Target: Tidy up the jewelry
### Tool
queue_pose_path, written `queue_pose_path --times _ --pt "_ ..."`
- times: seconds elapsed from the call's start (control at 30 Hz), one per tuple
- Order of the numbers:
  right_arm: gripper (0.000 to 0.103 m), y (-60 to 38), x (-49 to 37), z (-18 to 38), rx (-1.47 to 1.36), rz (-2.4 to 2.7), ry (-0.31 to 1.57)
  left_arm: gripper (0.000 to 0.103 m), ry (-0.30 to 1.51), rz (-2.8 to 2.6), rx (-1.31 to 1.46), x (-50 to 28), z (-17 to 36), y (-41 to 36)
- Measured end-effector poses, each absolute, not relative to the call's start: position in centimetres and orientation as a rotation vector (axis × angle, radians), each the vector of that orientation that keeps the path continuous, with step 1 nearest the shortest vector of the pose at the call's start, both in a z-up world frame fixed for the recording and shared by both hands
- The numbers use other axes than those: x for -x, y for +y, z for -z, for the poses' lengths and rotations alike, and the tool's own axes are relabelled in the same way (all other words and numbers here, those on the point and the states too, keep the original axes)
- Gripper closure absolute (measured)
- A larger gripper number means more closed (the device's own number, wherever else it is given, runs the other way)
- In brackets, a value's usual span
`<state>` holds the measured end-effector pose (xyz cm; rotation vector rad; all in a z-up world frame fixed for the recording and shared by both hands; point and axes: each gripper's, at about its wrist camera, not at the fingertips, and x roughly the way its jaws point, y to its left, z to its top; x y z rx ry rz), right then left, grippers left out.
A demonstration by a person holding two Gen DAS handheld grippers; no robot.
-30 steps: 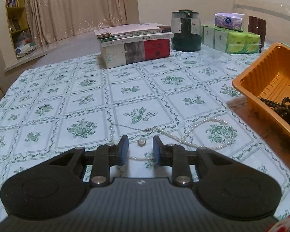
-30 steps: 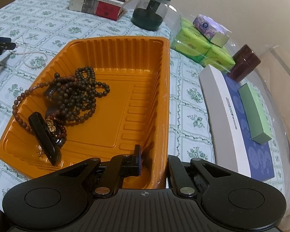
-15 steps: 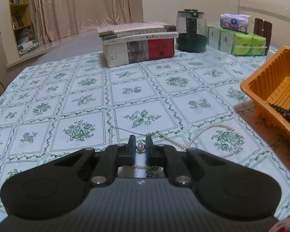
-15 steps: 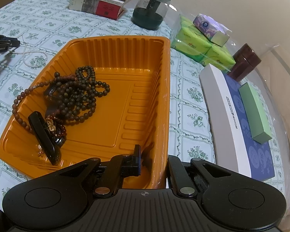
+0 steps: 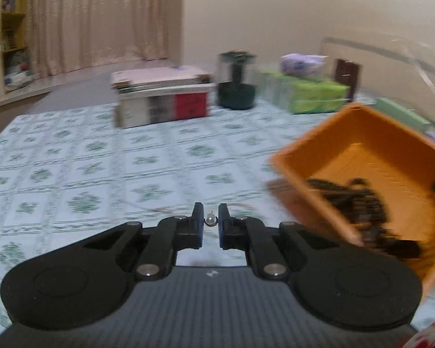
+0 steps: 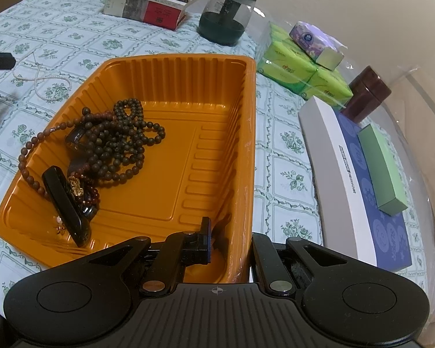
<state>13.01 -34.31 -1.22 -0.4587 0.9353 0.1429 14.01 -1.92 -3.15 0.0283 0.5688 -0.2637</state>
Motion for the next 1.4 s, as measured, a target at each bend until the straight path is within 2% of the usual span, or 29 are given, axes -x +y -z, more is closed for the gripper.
queue_pose_path --times 0.4,0.7,0.73,0.77,0.8,1.1,1.4 --pt "0.095 -34.3 -12.9 1.2 0.46 -0.144 0.93 0.094 0.564 0.592 -0.06 -8.0 1.7 -11.9" --pt "0.095 -34.3 -12.9 1.1 0.46 -0.146 0.926 0.094 0.572 0.643 -0.103 -7.0 2.2 -14.2" --pt "0.095 -34.3 -12.9 1.1 0.46 -0.146 0.926 0.092 0.58 0.646 -0.111 -7.0 2.3 -14.4" --pt "0.095 -34.3 -12.9 1.1 0.461 -0.146 0.926 0.083 0.584 0.652 -0.114 -6.9 2.3 -14.5" --pt "0.095 -34.3 -12.9 1.1 0.461 -0.147 0.926 0.077 0.583 0.66 -0.114 -6.8 2.3 -14.5" --pt "0.095 -34.4 -12.8 1.1 0.461 -0.147 0.926 0.077 0.556 0.607 -0.138 -6.6 2.1 -12.9" --pt "0.095 -34.3 -12.8 1.1 0.463 -0.147 0.925 0.077 0.574 0.399 -0.102 -9.1 2.3 -6.3"
